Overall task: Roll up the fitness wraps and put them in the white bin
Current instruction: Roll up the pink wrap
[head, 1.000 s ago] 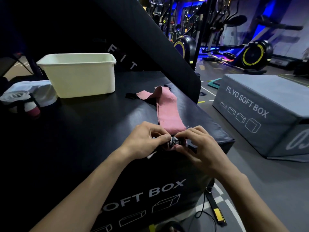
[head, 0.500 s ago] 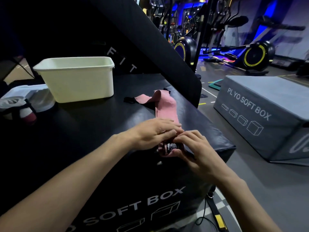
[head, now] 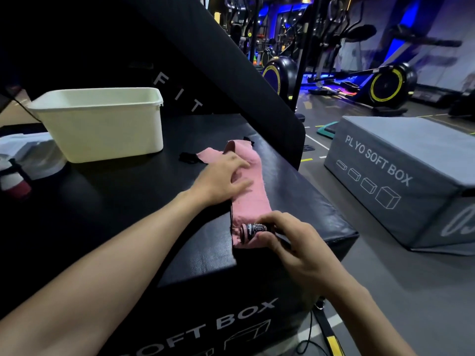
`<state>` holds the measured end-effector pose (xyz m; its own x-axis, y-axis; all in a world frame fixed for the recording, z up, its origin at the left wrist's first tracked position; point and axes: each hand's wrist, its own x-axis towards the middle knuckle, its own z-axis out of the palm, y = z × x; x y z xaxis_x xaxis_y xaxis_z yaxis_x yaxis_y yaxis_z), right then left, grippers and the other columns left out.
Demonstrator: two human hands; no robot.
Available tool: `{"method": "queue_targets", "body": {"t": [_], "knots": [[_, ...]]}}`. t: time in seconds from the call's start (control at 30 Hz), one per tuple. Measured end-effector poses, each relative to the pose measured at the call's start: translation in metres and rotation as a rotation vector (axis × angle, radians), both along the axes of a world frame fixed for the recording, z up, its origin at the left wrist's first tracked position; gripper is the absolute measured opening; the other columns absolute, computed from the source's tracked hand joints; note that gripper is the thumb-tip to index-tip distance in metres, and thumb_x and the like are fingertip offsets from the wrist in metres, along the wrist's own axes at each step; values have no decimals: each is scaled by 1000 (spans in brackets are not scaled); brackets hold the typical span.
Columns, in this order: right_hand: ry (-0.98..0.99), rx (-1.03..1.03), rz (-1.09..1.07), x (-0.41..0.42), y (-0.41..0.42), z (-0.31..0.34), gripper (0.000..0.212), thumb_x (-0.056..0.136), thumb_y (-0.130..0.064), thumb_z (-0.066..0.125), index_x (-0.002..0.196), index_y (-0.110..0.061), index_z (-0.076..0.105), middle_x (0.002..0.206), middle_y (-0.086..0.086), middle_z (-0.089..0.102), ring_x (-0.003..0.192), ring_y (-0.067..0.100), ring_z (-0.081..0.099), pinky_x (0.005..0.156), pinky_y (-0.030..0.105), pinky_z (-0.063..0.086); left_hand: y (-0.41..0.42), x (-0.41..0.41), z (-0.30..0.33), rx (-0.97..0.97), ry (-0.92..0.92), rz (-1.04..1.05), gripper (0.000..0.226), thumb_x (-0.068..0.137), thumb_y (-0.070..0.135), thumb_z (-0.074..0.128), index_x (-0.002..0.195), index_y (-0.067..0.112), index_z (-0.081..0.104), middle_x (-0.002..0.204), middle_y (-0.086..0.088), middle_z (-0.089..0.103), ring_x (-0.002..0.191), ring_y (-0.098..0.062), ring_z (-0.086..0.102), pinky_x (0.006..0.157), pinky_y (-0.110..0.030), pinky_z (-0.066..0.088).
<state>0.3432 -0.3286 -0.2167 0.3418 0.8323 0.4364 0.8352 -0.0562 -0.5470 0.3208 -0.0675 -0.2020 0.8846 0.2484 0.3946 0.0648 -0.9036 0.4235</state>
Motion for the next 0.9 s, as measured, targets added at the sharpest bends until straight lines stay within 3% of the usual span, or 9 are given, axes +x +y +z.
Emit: {"method": "queue_targets", "body": {"t": [0.07, 0.2, 0.33, 0.47, 0.53, 0.6, 0.67, 0.8, 0.9], "knots": [[32, -4, 11, 3, 2, 1, 19, 99, -50, 53, 111, -37, 58, 98, -13, 66, 95, 10, 64, 84, 38, 51, 9, 9, 6, -96, -168, 295, 30, 90, 53, 69, 98, 24, 74, 107, 1, 63, 102, -19, 60, 92, -40, 51], [108, -27, 33, 10, 5, 6, 15, 98, -44, 58, 107, -33, 63, 96, -12, 70, 94, 10, 68, 84, 38, 53, 14, 28, 31, -373, 6, 590, 70, 90, 79, 45, 64, 15, 63, 75, -2, 68, 87, -29, 66, 74, -36, 48], [153, -62, 63, 16, 9, 12, 24, 97, -50, 56, 107, -30, 65, 94, -10, 71, 91, 12, 69, 83, 40, 53, 16, 53, 40, -478, 118, 666, 78, 79, 85, 48, 100, 12, 68, 105, -7, 71, 105, -33, 66, 99, -45, 51], [202, -85, 90, 21, 10, 15, 24, 97, -49, 57, 107, -29, 66, 94, -8, 71, 88, 13, 69, 82, 42, 53, 23, 70, 39, -587, 2, 535, 24, 87, 30, 55, 103, 22, 70, 110, -6, 72, 112, -36, 65, 83, -34, 51], [209, -97, 94, 23, 10, 16, 22, 97, -47, 58, 107, -29, 66, 96, -9, 72, 91, 14, 69, 83, 42, 53, 33, 75, 34, -582, 15, 418, 65, 75, 24, 48, 137, 41, 56, 136, 1, 65, 126, -28, 60, 104, -42, 48], [206, -107, 98, 24, 10, 17, 20, 98, -44, 59, 108, -29, 67, 98, -10, 72, 93, 14, 69, 82, 43, 53, 57, 89, 16, -588, 33, 289, 91, 63, 24, 45, 147, 59, 33, 152, 11, 52, 137, -19, 53, 118, -48, 38], [205, -114, 101, 25, 11, 17, 18, 99, -43, 60, 108, -28, 67, 99, -12, 72, 94, 13, 69, 83, 43, 53, 68, 96, 4, -600, 81, 247, 96, 58, 30, 46, 143, 68, 25, 149, 12, 55, 135, -18, 55, 118, -48, 39], [200, -113, 98, 25, 10, 18, 20, 99, -43, 60, 109, -28, 67, 100, -13, 72, 96, 13, 69, 83, 42, 52, 47, 94, 11, -515, 84, 433, 88, 82, 6, 44, 155, 52, 26, 151, 1, 54, 139, -34, 47, 120, -42, 30], [203, -113, 99, 24, 9, 19, 24, 99, -46, 59, 110, -27, 67, 101, -12, 72, 97, 14, 69, 83, 42, 52, 45, 95, 4, -365, 11, 427, 73, 91, 6, 50, 151, 47, 39, 145, 1, 60, 136, -30, 51, 116, -45, 30]]}}
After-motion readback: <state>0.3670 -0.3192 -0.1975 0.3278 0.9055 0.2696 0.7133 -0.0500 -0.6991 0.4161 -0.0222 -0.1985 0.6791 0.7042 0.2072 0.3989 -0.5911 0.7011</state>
